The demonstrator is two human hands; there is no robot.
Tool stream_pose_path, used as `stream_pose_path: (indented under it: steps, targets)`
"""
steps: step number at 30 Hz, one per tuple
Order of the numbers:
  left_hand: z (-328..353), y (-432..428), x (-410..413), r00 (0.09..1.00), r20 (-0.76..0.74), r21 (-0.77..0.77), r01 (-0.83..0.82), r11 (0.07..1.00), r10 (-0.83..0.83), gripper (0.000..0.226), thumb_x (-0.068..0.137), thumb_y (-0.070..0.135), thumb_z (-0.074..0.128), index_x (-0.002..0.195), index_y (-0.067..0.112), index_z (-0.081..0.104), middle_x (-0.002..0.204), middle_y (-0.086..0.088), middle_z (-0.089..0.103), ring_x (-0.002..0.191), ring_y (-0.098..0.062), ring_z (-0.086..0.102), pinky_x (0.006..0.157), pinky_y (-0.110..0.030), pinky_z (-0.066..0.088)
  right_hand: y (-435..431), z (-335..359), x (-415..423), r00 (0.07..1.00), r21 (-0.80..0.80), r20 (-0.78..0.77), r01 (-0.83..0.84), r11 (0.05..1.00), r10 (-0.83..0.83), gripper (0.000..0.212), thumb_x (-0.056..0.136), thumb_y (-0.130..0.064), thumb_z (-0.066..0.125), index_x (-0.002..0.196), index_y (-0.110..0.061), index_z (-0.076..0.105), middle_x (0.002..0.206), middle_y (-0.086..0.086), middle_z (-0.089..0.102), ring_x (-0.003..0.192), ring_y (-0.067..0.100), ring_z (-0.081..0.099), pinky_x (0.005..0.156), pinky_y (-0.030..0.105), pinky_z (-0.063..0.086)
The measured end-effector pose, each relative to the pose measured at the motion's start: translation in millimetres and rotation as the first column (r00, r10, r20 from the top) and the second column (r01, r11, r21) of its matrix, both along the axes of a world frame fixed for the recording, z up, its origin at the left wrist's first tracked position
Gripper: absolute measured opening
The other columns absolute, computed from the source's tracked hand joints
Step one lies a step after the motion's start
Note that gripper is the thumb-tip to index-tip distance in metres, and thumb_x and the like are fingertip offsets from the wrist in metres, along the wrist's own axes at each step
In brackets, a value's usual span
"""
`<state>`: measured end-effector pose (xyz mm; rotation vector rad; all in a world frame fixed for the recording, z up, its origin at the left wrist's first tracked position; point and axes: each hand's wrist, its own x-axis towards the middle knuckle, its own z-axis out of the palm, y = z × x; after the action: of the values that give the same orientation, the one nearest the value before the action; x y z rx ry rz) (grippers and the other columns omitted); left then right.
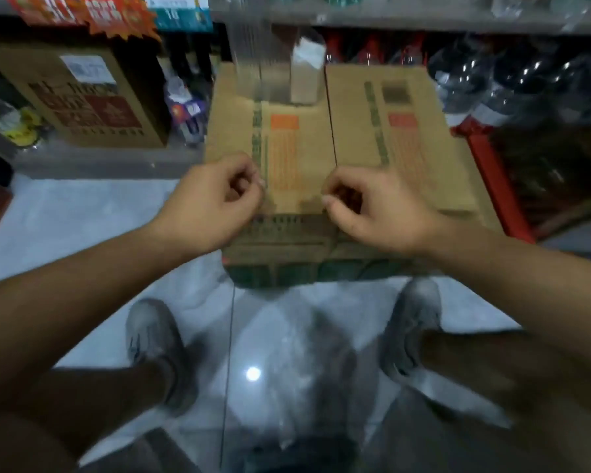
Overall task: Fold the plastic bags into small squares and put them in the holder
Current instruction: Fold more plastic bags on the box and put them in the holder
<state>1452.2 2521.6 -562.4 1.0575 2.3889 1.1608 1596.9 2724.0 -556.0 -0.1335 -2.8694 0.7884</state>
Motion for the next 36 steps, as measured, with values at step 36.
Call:
stream_pose_path:
  steps: [36]
  targets:
    - [-290.3,-15.0,89.2,0.842,0.476,-0.605,0.104,0.789,0.254,0.043,0.085,0.043,0.078,0.115,0.02,0.057,0.121,-0.001,0.057,0.112,-0.023,0.061,0.089,-0.031,0.05,-0.9,-276.2,53.3,0.583,-0.312,0.796,0.623,0.718,-0.16,0.029,0.095,-0.004,0.066,0.068,-0.011,0.055,0.068,0.007,0.054,0.06,0.022,0.059,0.046,0.018,0.049]
